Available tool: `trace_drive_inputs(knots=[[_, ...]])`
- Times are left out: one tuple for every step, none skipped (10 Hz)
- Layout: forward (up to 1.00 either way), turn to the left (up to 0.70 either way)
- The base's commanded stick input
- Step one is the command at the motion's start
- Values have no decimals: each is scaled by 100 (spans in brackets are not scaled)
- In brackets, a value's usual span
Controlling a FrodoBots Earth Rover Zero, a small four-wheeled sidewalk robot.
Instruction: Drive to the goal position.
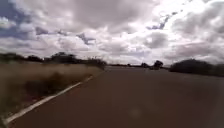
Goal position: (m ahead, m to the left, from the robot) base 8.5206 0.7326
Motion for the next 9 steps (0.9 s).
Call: trace_drive_inputs(knots=[[85,0],[85,-6],[85,-8],[85,-9],[85,-9],[85,-9],[85,-9],[85,-9],[85,-9]])
